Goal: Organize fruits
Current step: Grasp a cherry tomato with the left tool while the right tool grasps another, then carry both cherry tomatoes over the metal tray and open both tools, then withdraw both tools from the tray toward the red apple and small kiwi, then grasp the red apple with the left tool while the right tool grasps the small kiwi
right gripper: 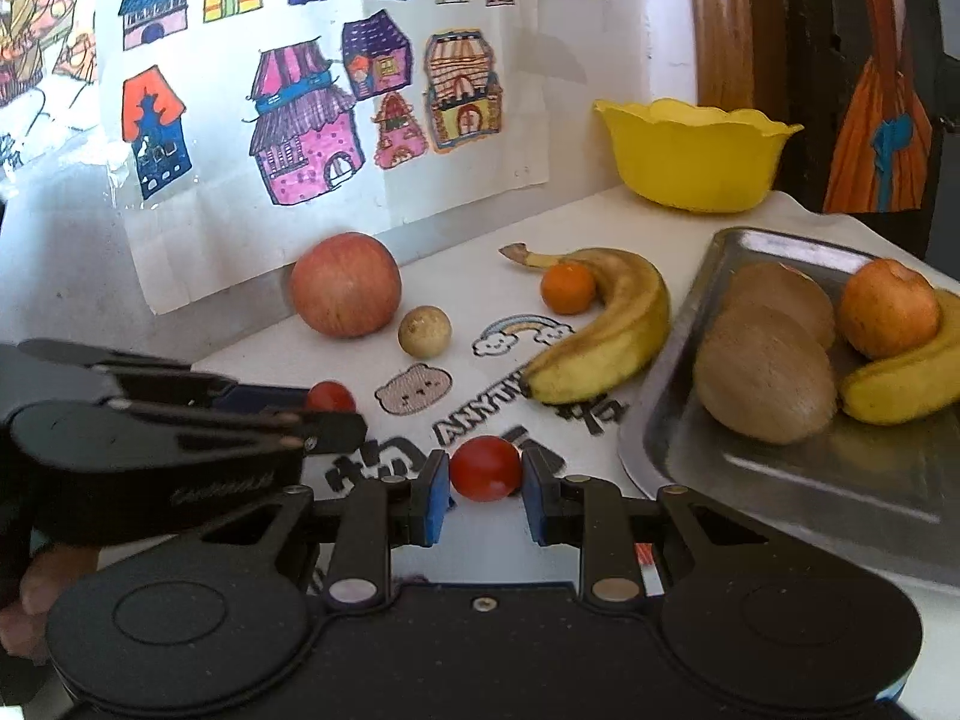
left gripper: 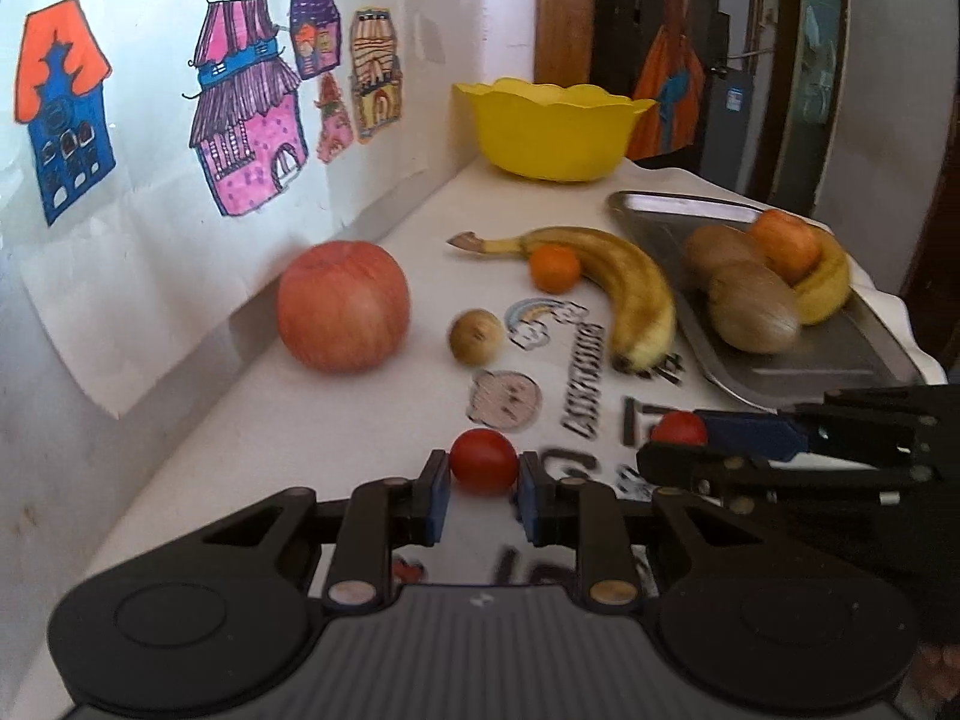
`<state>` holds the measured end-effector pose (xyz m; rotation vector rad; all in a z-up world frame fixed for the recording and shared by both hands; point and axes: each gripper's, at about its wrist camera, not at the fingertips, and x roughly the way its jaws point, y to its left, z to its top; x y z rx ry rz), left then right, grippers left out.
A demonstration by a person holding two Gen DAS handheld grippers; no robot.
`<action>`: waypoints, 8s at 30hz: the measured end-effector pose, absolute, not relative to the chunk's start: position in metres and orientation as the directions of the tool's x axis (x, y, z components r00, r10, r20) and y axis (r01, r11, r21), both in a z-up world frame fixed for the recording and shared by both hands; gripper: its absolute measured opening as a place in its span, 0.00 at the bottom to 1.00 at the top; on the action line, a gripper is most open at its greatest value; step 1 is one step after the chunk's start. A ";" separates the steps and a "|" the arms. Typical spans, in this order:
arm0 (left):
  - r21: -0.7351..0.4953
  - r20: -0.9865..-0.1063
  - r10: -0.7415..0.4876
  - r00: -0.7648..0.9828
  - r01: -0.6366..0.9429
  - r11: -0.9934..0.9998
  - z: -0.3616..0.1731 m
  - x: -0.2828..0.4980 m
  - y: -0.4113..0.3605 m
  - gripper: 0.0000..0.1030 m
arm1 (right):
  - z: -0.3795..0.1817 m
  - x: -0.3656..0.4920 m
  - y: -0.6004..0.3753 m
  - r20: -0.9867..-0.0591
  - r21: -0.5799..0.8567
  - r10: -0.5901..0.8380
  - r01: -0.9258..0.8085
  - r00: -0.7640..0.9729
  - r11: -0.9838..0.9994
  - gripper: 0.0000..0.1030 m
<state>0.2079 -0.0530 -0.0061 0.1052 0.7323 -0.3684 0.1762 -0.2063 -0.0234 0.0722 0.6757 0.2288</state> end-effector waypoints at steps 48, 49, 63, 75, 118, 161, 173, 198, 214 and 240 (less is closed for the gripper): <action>-0.034 -0.644 -0.358 0.676 0.443 0.896 0.004 0.197 -0.214 0.26 | -0.018 0.139 -0.375 -0.488 0.283 0.132 0.014 0.863 0.959 0.27; -0.034 -0.646 -0.357 0.675 0.442 0.897 0.003 0.198 -0.214 0.26 | -0.019 0.141 -0.375 -0.491 0.283 0.135 0.012 0.861 0.959 0.27; -0.025 -0.665 -0.342 0.664 0.438 0.899 -0.001 0.203 -0.215 0.31 | -0.026 0.153 -0.374 -0.542 0.275 0.132 0.027 0.830 0.961 0.32; -0.042 -0.590 -0.349 0.728 0.404 0.914 0.030 0.181 -0.194 0.76 | 0.004 0.120 -0.370 -0.467 0.245 0.038 0.088 0.884 0.965 0.47; -0.072 -0.293 -0.278 0.915 0.269 0.960 0.075 0.081 0.061 1.00 | 0.142 0.033 -0.167 -0.275 0.229 0.136 -0.072 0.952 0.971 0.99; -0.036 -0.525 -0.186 0.831 0.196 0.980 0.028 0.222 -0.006 1.00 | -0.014 0.213 -0.178 -0.561 -0.062 0.310 -0.412 0.768 0.909 0.97; -0.004 -0.546 -0.189 0.816 0.223 0.975 0.014 0.247 -0.017 0.99 | -0.027 0.252 -0.170 -0.584 -0.060 0.304 -0.414 0.753 0.908 0.71; -0.026 -0.632 -0.151 0.760 0.174 0.984 -0.007 0.296 -0.024 0.81 | -0.035 0.282 -0.163 -0.617 0.019 0.343 -0.422 0.708 0.906 0.45; -0.112 -0.656 -0.217 0.723 0.191 0.975 -0.003 0.292 -0.016 0.67 | -0.032 0.273 -0.159 -0.623 0.001 0.340 -0.434 0.705 0.901 0.29; -0.044 -0.576 -0.234 0.784 0.257 0.966 0.023 0.199 -0.056 0.66 | -0.001 0.148 -0.230 -0.567 0.035 0.235 -0.262 0.789 0.964 0.29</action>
